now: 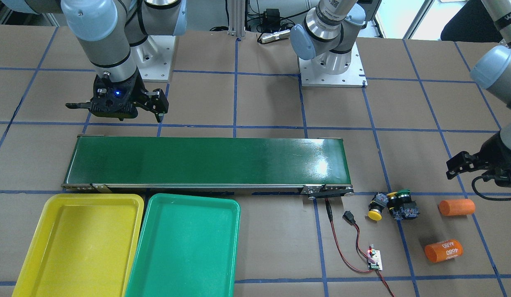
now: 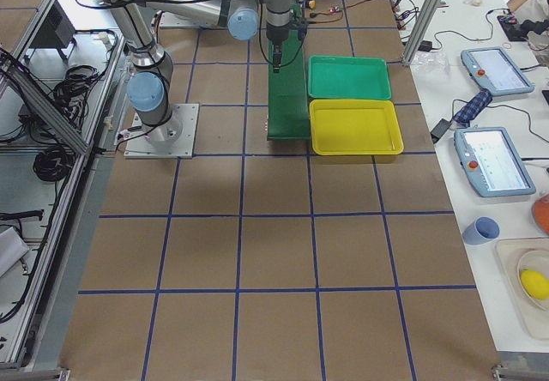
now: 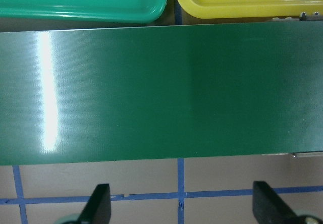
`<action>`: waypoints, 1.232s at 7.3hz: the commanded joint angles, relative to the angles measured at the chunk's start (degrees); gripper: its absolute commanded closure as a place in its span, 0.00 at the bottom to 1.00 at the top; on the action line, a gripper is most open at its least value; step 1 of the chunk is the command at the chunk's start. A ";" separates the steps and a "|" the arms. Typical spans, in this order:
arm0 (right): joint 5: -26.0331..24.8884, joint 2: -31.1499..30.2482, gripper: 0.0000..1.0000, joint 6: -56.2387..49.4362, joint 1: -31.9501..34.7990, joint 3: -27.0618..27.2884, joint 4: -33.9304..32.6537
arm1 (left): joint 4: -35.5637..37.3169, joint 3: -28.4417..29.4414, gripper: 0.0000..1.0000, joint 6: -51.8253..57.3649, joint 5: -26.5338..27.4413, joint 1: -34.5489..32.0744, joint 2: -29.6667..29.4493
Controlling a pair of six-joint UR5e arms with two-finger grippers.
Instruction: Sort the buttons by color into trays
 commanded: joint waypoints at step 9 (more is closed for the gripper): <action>0.00 -0.02 0.00 0.00 0.00 0.88 -0.79 | 10.46 1.13 0.00 2.89 -3.34 4.01 -11.97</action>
